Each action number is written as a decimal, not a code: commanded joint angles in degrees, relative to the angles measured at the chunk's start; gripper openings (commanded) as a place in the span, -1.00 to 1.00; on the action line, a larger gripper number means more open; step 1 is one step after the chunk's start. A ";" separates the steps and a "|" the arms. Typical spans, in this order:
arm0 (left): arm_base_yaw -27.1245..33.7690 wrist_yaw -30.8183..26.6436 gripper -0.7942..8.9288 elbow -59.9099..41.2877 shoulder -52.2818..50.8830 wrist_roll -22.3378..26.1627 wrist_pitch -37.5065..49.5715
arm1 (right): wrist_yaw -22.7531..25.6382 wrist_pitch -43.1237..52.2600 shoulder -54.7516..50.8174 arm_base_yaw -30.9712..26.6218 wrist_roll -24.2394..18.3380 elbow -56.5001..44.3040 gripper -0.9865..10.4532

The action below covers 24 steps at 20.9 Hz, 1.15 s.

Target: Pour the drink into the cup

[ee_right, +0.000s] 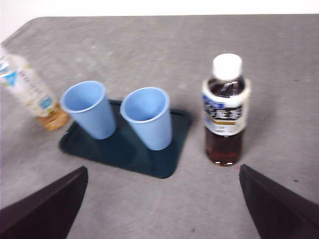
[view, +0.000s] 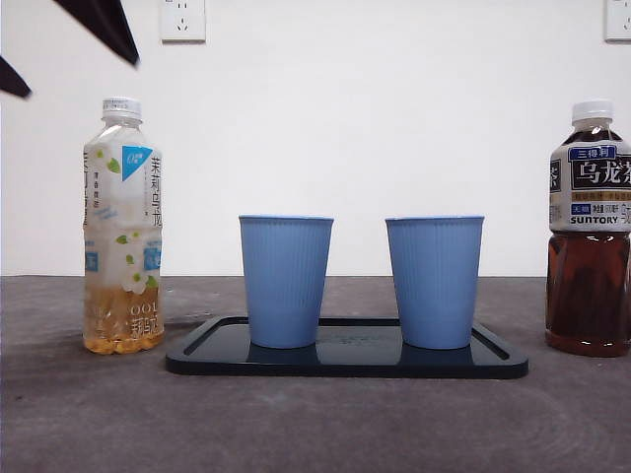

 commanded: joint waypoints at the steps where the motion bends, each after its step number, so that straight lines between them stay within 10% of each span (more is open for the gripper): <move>1: -0.96 2.01 0.38 3.41 -2.03 0.13 -5.79 | -2.86 0.59 0.20 0.35 -1.70 0.94 0.02; 8: -2.45 16.44 0.38 14.05 -8.52 1.40 -22.25 | -16.39 0.72 0.20 0.35 -1.73 0.94 0.02; 15: -2.64 19.06 0.34 15.43 -11.04 1.38 -22.21 | -17.73 0.72 0.20 0.35 -1.51 0.94 0.02; 18: -2.64 19.06 -0.75 15.41 -11.02 1.70 -22.56 | -17.73 0.39 0.20 0.35 -1.53 0.94 -0.69; 24: -2.62 19.02 -0.75 15.41 -11.08 1.75 -22.51 | -17.75 0.70 0.20 0.35 -1.27 0.94 -0.78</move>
